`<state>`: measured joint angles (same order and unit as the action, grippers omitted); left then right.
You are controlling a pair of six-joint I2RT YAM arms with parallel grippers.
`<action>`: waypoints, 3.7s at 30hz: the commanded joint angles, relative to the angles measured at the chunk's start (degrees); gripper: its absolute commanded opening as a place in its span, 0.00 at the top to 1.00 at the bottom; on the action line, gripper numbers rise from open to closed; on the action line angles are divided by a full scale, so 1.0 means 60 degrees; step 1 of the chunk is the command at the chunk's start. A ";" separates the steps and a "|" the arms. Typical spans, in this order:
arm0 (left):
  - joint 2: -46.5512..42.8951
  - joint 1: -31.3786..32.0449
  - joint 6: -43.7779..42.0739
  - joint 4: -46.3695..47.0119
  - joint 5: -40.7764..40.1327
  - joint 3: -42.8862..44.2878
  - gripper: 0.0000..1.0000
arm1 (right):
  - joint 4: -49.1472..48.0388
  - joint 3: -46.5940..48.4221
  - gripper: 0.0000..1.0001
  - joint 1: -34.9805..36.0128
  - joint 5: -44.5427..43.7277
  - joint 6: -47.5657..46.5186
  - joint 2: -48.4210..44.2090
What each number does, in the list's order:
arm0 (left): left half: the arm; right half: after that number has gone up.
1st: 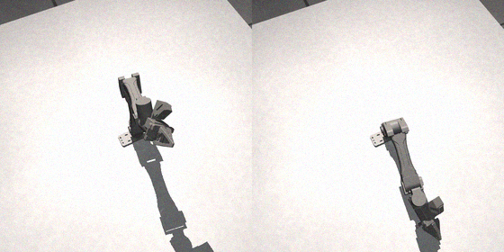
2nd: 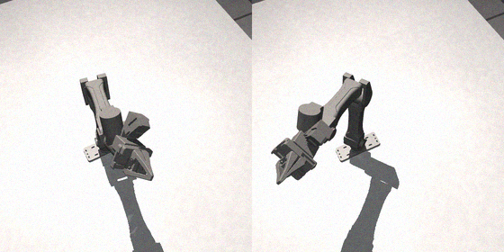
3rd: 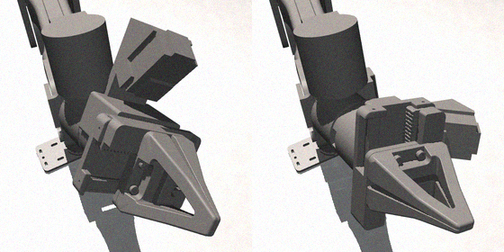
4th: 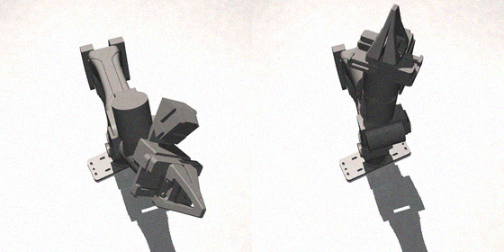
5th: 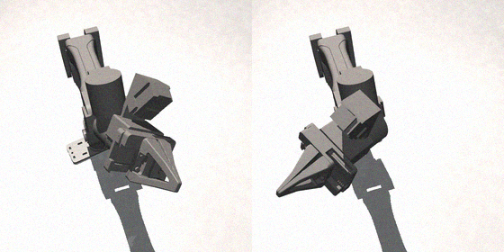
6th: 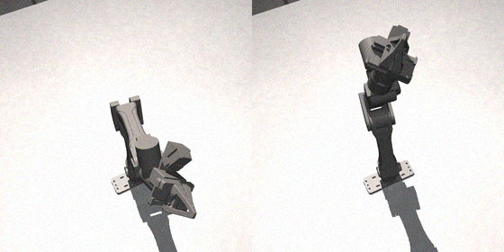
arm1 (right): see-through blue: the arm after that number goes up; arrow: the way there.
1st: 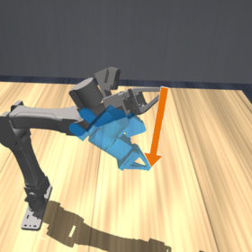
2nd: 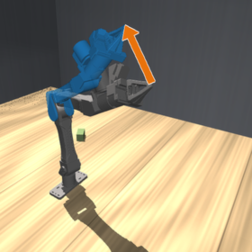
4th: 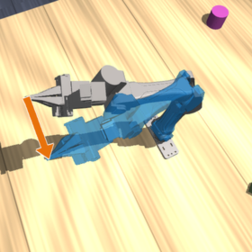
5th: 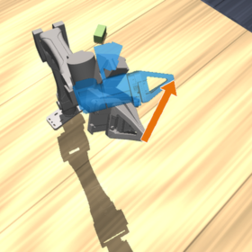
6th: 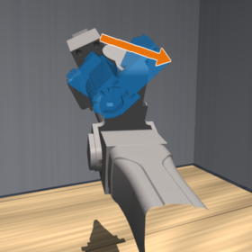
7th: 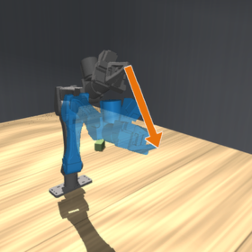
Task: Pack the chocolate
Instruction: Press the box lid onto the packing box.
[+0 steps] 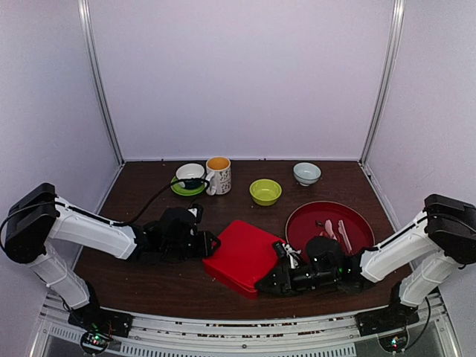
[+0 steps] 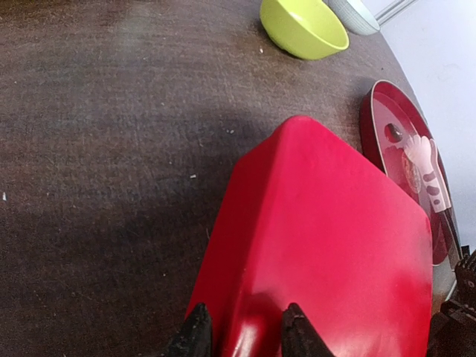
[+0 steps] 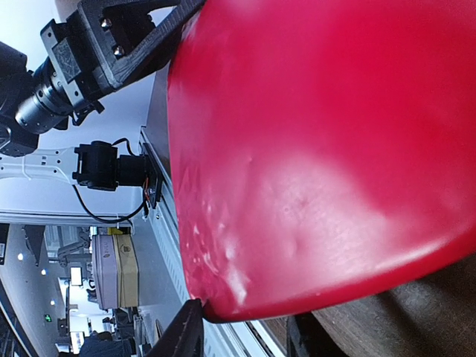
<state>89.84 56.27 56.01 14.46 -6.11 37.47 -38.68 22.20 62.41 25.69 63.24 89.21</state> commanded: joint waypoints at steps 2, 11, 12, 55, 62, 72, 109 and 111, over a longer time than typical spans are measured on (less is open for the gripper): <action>0.0318 0.0955 0.0504 0.0389 0.3163 -0.0208 0.68 | 0.0171 0.0179 0.66 0.0062 -0.1835 -0.1169 0.0609; -0.0118 0.0963 0.1045 0.0439 0.2323 -0.0772 0.68 | 0.2542 -0.0082 0.50 0.0087 -0.1865 -0.0210 -0.1655; -0.0160 0.0963 0.1017 0.0314 0.2265 -0.0744 0.68 | 0.2831 -0.0070 0.47 0.0099 -0.1896 -0.0024 -0.1802; 0.0214 -0.2144 -0.3437 -0.1800 0.3196 0.2704 0.28 | 0.3223 -0.1103 0.22 0.1983 -0.4008 0.6962 -0.3779; 0.1540 -0.2518 -0.3743 -0.1851 0.4068 0.4042 0.27 | 0.1921 -0.1243 0.23 0.2326 -0.4037 0.7602 -0.3218; 0.2779 -0.2578 -0.3777 -0.1545 0.4916 0.4988 0.33 | -0.1116 -0.1961 0.29 0.2579 -0.4536 0.8605 -0.1691; 0.5005 -0.1979 -0.4309 -0.1711 0.7997 0.5549 0.55 | -0.4895 -0.2159 0.47 0.0914 -0.3324 0.7325 0.1500; 0.5018 -0.1825 -0.4390 -0.1732 0.8040 0.5518 0.55 | -0.4974 -0.2173 0.49 0.0852 -0.3277 0.7302 0.1583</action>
<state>118.83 40.71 30.65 4.71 36.64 71.99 -70.06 9.37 69.52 8.95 109.21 96.44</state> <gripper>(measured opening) 0.456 0.533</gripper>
